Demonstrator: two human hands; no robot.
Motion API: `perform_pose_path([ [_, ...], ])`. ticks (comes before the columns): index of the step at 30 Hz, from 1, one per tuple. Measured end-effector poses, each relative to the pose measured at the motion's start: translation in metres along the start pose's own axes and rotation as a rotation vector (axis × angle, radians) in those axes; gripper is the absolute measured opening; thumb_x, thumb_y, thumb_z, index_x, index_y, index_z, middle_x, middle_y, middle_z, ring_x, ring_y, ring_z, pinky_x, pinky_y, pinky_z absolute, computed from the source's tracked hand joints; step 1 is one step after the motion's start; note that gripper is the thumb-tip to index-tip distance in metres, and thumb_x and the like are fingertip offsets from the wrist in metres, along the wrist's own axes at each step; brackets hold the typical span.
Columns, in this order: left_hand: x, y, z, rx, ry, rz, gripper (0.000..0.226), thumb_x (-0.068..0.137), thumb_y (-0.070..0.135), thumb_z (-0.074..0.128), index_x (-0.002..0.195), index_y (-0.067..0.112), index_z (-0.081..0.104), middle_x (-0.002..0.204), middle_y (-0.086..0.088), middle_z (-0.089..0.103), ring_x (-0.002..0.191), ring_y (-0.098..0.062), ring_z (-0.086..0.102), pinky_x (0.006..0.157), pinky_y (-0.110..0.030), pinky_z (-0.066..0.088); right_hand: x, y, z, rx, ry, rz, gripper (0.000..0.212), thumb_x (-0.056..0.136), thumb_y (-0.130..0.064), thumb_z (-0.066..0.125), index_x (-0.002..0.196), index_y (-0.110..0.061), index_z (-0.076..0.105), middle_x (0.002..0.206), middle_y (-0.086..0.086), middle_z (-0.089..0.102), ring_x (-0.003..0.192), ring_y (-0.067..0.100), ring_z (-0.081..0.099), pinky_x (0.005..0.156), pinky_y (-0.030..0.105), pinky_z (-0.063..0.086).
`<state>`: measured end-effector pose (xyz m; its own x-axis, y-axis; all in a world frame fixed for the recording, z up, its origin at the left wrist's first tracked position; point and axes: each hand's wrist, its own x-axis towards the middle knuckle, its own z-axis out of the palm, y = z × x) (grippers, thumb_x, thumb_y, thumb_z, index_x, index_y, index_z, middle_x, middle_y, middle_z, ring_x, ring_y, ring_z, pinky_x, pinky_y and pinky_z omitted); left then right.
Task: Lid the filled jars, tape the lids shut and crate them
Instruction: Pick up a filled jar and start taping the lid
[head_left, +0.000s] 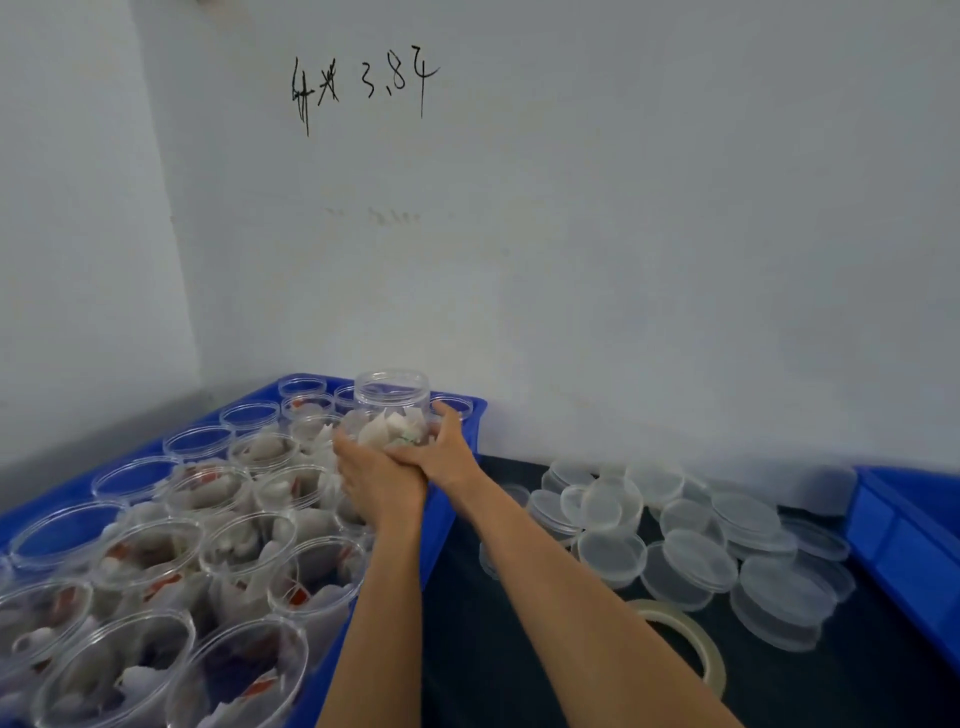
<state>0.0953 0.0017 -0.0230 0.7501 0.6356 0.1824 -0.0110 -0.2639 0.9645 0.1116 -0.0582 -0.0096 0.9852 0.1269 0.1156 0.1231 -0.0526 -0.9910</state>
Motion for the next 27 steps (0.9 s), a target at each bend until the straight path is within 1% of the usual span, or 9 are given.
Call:
perform_pose_path([
  [3, 0.005, -0.008, 0.002, 0.075, -0.033, 0.017, 0.063, 0.091, 0.017, 0.061, 0.143, 0.004, 0.027, 0.138, -0.022, 0.043, 0.119, -0.04, 0.051, 0.097, -0.055, 0.043, 0.002, 0.008, 0.0, 0.008, 0.002, -0.014, 0.074, 0.082, -0.004, 0.074, 0.141, -0.012, 0.03, 0.139, 0.012, 0.046, 0.119, 0.017, 0.05, 0.095, 0.024, 0.046],
  [7, 0.001, -0.006, 0.004, 0.149, 0.0, 0.019, 0.051, 0.089, 0.017, 0.064, 0.132, 0.006, 0.04, 0.132, -0.02, 0.046, 0.11, -0.039, 0.053, 0.09, -0.054, 0.042, 0.0, 0.008, -0.002, -0.024, 0.052, -0.063, 0.074, 0.077, -0.008, 0.078, 0.137, -0.016, 0.036, 0.136, 0.006, 0.048, 0.12, 0.016, 0.05, 0.099, 0.025, 0.047],
  [9, -0.005, -0.003, 0.003, 0.136, -0.023, 0.039, 0.055, 0.089, 0.017, 0.065, 0.136, 0.007, 0.039, 0.136, -0.021, 0.041, 0.111, -0.041, 0.051, 0.087, -0.053, 0.042, -0.006, 0.004, -0.006, -0.055, 0.122, -0.122, 0.075, 0.074, -0.009, 0.081, 0.135, -0.018, 0.039, 0.131, 0.0, 0.051, 0.117, 0.013, 0.051, 0.089, 0.014, 0.047],
  [11, -0.013, -0.001, 0.0, 0.061, -0.061, 0.138, 0.064, 0.085, 0.016, 0.069, 0.14, 0.013, 0.036, 0.138, -0.021, 0.037, 0.11, -0.041, 0.051, 0.081, -0.049, 0.043, -0.018, -0.002, -0.015, -0.049, 0.178, -0.199, 0.072, 0.072, -0.011, 0.083, 0.131, -0.021, 0.044, 0.124, -0.006, 0.053, 0.111, 0.008, 0.053, 0.081, 0.009, 0.046],
  [15, -0.04, 0.01, -0.002, -0.07, -0.18, 0.258, 0.083, 0.072, 0.007, 0.08, 0.141, 0.018, 0.036, 0.139, -0.02, 0.034, 0.107, -0.039, 0.053, 0.082, -0.046, 0.05, -0.056, -0.01, -0.045, 0.023, 0.243, -0.307, 0.061, 0.074, -0.009, 0.081, 0.122, -0.028, 0.046, 0.118, -0.005, 0.057, 0.106, 0.007, 0.059, 0.085, 0.022, 0.054],
  [20, -0.102, 0.017, 0.017, -0.156, -0.359, 0.31, 0.082, 0.073, 0.005, 0.08, 0.141, 0.016, 0.036, 0.139, -0.016, 0.03, 0.098, -0.019, 0.045, 0.071, -0.029, 0.048, -0.109, -0.003, -0.089, 0.038, 0.369, -0.317, 0.061, 0.076, -0.005, 0.079, 0.117, -0.032, 0.042, 0.113, -0.009, 0.055, 0.101, 0.004, 0.06, 0.079, 0.019, 0.054],
  [22, -0.124, 0.008, 0.024, -0.172, -0.428, 0.307, 0.082, 0.072, 0.006, 0.081, 0.139, 0.018, 0.035, 0.135, -0.012, 0.03, 0.093, -0.016, 0.047, 0.067, -0.024, 0.047, -0.128, 0.008, -0.103, 0.034, 0.411, -0.29, 0.061, 0.076, -0.005, 0.079, 0.116, -0.033, 0.042, 0.111, -0.012, 0.054, 0.097, -0.002, 0.06, 0.075, 0.015, 0.053],
  [24, -0.144, -0.004, 0.029, -0.19, -0.48, 0.321, 0.082, 0.071, 0.009, 0.083, 0.137, 0.021, 0.036, 0.128, -0.004, 0.034, 0.092, -0.012, 0.052, 0.065, -0.019, 0.049, -0.148, 0.023, -0.114, 0.023, 0.452, -0.263, 0.063, 0.075, -0.006, 0.08, 0.12, -0.03, 0.043, 0.115, -0.007, 0.056, 0.1, 0.001, 0.06, 0.079, 0.02, 0.054],
  [27, -0.168, -0.024, 0.032, -0.265, -0.566, 0.318, 0.077, 0.069, 0.008, 0.084, 0.125, 0.032, 0.037, 0.109, 0.017, 0.047, 0.091, 0.008, 0.056, 0.061, -0.01, 0.049, -0.172, 0.045, -0.124, 0.014, 0.493, -0.221, 0.065, 0.075, -0.006, 0.08, 0.124, -0.03, 0.043, 0.122, -0.003, 0.055, 0.11, 0.01, 0.058, 0.092, 0.031, 0.054],
])
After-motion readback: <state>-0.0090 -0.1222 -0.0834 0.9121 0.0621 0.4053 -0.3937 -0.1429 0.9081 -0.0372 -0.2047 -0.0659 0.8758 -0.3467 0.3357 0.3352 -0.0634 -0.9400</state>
